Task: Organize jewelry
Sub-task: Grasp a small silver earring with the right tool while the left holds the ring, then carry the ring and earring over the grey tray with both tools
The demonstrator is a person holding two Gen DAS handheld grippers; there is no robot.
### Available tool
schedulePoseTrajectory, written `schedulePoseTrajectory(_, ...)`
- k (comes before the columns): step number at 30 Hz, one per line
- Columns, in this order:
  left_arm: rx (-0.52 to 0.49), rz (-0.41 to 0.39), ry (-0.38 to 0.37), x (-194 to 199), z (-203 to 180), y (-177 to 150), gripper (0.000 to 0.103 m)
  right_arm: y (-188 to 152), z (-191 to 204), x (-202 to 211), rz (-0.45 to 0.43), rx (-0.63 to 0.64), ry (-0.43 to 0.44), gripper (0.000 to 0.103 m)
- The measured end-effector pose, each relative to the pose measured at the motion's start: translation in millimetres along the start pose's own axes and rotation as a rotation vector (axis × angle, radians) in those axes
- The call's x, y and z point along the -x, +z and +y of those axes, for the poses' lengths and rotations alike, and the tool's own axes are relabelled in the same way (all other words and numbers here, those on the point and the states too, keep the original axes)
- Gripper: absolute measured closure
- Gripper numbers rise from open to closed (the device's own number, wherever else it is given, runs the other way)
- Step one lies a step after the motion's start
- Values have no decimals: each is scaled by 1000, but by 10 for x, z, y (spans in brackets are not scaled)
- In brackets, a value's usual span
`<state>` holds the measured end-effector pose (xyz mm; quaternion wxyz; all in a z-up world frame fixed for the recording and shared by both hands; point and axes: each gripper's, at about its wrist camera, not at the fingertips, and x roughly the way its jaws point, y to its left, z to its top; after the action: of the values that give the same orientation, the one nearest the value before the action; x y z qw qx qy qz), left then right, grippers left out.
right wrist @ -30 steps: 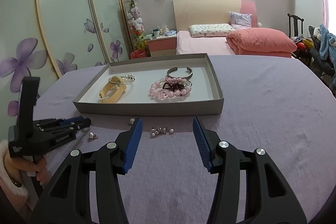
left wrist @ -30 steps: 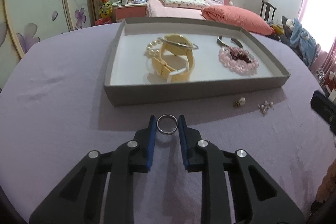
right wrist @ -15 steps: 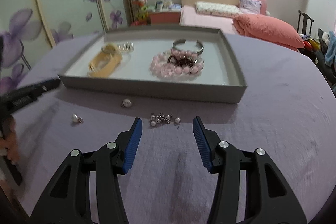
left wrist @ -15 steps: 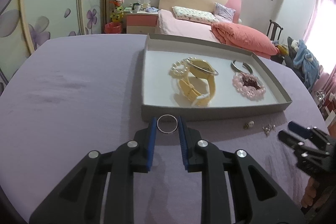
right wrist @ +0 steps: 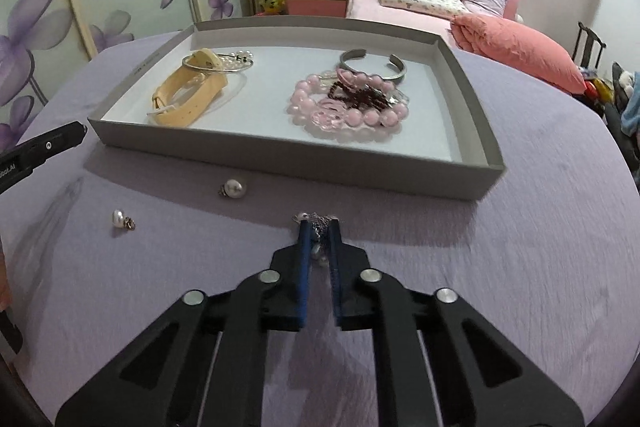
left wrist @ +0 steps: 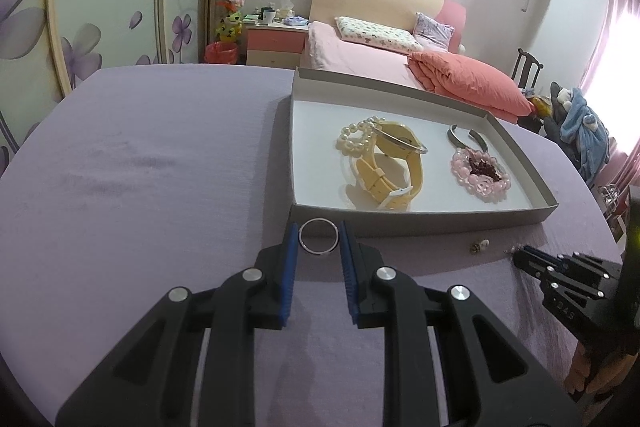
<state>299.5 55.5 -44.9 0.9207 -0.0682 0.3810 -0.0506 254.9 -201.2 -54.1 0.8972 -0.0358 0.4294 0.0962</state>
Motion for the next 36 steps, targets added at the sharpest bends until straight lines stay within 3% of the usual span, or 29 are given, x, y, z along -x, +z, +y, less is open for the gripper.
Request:
schedulePoseTrajectory(5,13,-14,-5,56,27,-28,82,-102,-198,142,-52,-87,26,96)
schedulePoseTrajectory(6,16,-18,-6,77,34,-32,82,-98,-231,194,-75,-104,28,102)
schedulePoseTrajectory(14,37,-67,-34,310,52,-102,82,-51,-300,730,-290,-145,46,102)
schedulePoseTrajectory(26,-8,-207,-57,709,-123,-214,81,12,-214,1075,-451,-131,56,102)
schedulePoseTrajectory(36,-35,-277,-57,866,-200,-255,81,17,-212,1194,-521,-135,43,102)
